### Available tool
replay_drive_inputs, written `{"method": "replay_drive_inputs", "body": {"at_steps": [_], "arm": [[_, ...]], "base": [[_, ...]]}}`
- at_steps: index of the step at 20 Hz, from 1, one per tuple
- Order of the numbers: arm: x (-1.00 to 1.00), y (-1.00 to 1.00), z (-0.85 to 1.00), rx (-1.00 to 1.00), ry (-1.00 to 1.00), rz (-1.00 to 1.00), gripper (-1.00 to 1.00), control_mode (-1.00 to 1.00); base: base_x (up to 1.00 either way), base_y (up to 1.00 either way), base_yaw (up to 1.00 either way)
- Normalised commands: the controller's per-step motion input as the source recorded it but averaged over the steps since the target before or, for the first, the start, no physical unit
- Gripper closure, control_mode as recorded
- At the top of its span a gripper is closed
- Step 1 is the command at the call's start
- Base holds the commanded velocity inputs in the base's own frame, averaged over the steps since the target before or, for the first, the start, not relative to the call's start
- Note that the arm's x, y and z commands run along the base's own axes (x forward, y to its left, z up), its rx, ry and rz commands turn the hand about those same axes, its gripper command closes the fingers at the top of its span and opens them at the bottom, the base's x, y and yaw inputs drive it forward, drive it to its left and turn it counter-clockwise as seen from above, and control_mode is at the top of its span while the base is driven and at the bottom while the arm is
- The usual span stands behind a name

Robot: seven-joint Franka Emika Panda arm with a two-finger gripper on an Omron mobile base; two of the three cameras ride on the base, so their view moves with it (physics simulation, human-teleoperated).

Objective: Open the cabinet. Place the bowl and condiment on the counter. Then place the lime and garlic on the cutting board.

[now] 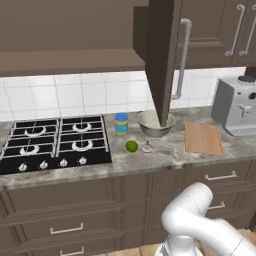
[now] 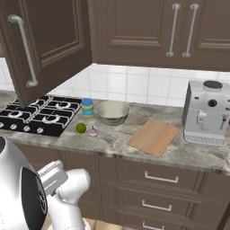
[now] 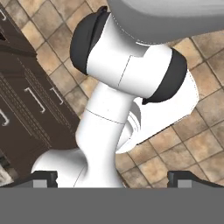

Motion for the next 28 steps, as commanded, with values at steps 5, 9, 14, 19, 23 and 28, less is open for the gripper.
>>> {"method": "replay_drive_inputs", "body": {"at_steps": [5, 9, 14, 19, 23, 28], "arm": [[0.00, 0.00, 0.00, 0.00, 0.00, 0.00, -1.00, 1.00], [0.00, 0.00, 0.00, 0.00, 0.00, 0.00, -1.00, 1.00], [0.00, 0.00, 0.00, 0.00, 0.00, 0.00, -1.00, 1.00], [0.00, 0.00, 0.00, 0.00, 0.00, 0.00, -1.00, 1.00], [0.00, 0.00, 0.00, 0.00, 0.00, 0.00, -1.00, 1.00], [0.00, 0.00, 0.00, 0.00, 0.00, 0.00, -1.00, 1.00]], "base": [[0.18, -0.63, 0.01], [0.34, -0.32, 0.00], [0.45, -0.27, 0.00], [0.37, -0.08, 0.00], [0.21, -0.05, 0.00], [0.17, -0.13, 0.00]]}}
